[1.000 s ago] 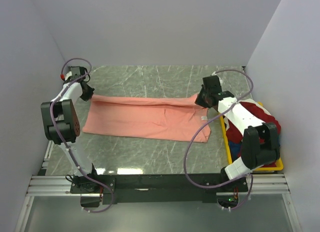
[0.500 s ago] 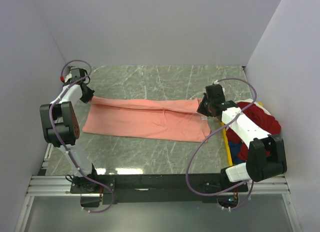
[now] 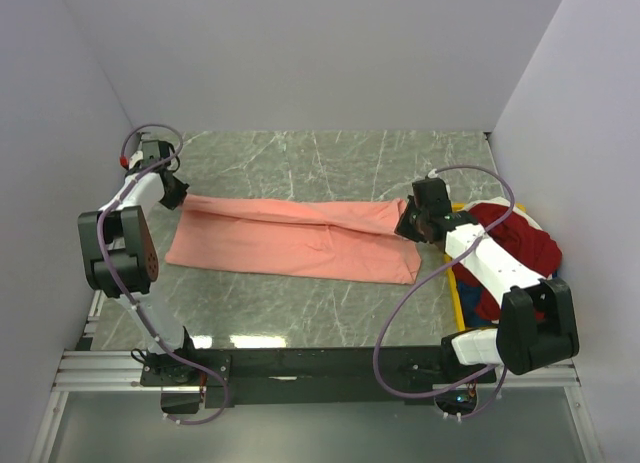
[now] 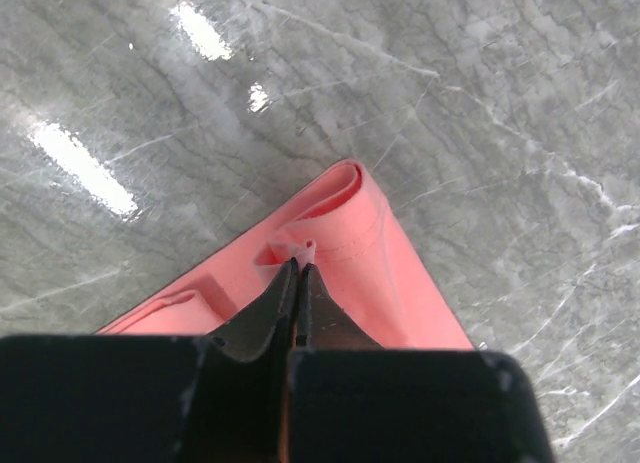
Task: Fold and stack the t-shirts
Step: Fold the tshirt
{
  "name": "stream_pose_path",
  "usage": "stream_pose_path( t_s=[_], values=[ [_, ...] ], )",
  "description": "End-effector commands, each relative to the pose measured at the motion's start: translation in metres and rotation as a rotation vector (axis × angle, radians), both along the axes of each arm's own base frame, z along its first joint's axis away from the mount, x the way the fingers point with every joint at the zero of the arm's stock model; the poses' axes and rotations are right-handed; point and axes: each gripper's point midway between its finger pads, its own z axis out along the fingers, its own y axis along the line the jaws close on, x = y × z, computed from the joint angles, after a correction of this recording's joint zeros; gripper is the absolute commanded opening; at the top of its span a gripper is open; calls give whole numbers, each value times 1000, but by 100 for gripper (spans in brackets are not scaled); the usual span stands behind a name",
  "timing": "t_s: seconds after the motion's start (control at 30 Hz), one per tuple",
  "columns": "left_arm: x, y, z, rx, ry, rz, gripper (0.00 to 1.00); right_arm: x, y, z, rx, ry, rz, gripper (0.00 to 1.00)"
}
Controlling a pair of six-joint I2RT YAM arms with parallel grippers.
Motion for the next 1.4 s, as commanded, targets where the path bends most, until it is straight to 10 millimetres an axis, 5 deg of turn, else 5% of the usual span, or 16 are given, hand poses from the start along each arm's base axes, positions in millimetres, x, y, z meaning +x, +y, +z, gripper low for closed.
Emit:
stream_pose_path(
  t_s=[0.0,0.27,0.47,0.7,0.83,1.03,1.2,1.37],
  values=[
    [2,4,20,4,-62,18,1,-3,1,6,4,-35,2,0],
    [-8,4,17,-4,-58,32,1,-12,2,-11,13,-5,14,0],
    [-19,4,14,-42,-75,60,16,-19,6,-29,33,23,41,0],
    [-31,5,40,-44,-154,72,46,-22,8,-20,39,7,61,44],
    [-28,-3,54,-62,-190,34,45,-16,13,-4,48,-31,78,46],
    [-19,-48,55,-60,-200,-57,44,16,36,3,36,-40,119,47],
    [-11,-57,35,-104,-173,-44,38,49,62,11,42,-68,154,47],
    [-17,-46,4,-76,-90,25,31,70,78,-2,41,-36,179,47]
  ],
)
